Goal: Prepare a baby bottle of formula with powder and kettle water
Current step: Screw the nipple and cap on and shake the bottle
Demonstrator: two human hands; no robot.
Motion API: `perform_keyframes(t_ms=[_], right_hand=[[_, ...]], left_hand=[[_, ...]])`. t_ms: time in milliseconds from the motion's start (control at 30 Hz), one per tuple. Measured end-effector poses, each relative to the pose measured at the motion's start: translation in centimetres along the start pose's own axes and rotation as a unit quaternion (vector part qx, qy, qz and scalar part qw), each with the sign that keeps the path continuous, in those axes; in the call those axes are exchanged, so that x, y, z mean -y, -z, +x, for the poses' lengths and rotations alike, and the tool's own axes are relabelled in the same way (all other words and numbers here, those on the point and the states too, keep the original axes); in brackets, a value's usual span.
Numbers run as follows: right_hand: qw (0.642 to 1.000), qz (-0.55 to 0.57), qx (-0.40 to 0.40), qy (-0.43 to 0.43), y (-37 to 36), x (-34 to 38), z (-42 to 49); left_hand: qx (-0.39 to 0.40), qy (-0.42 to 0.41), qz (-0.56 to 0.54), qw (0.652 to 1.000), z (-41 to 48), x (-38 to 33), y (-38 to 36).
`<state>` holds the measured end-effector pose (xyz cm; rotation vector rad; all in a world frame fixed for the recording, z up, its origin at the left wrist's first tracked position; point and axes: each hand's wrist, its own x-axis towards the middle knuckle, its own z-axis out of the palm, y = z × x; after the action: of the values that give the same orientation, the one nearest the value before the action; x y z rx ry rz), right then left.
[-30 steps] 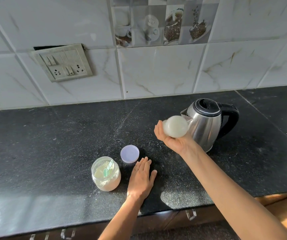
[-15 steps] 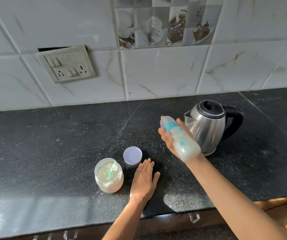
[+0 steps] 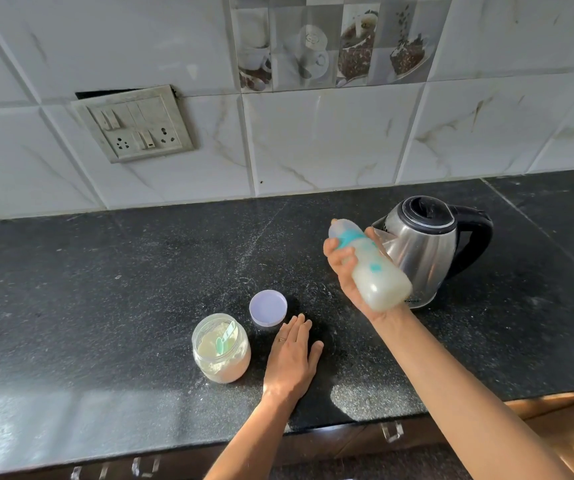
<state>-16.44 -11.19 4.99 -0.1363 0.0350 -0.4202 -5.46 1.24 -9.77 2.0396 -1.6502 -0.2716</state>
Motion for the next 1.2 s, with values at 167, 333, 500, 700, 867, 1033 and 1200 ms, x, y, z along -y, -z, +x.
perform_keyframes(t_ms=[167, 333, 500, 700, 867, 1033, 1200], right_hand=[[0.997, -0.006, -0.004, 0.076, -1.4, -0.5, 0.2], [0.995, 0.015, -0.040, 0.092, -1.3, -0.3, -0.2], [0.993, 0.090, -0.041, 0.070, -1.0, -0.3, -0.5], [0.997, -0.025, -0.043, 0.053, -1.7, -0.3, -0.1], [0.987, -0.117, -0.068, 0.088, -0.6, 1.1, 0.0], [0.992, -0.017, -0.103, 0.072, 0.9, 2.0, 0.0], [0.983, -0.135, -0.095, 0.077, 0.9, 0.7, -0.3]], left_hand=[[-0.001, 0.000, -0.001, 1.000, 0.0, 0.1, -0.2], [-0.003, -0.004, 0.000, 1.000, 0.0, 0.1, -0.3], [0.001, -0.006, 0.004, 1.000, 0.0, 0.2, -0.3], [-0.005, -0.008, -0.002, 1.000, -0.1, 0.1, -0.2], [-0.002, -0.009, 0.003, 1.000, -0.1, 0.2, -0.2], [0.001, -0.008, 0.003, 1.000, -0.1, 0.2, -0.2], [-0.004, -0.009, -0.003, 1.000, 0.0, 0.3, -0.3]])
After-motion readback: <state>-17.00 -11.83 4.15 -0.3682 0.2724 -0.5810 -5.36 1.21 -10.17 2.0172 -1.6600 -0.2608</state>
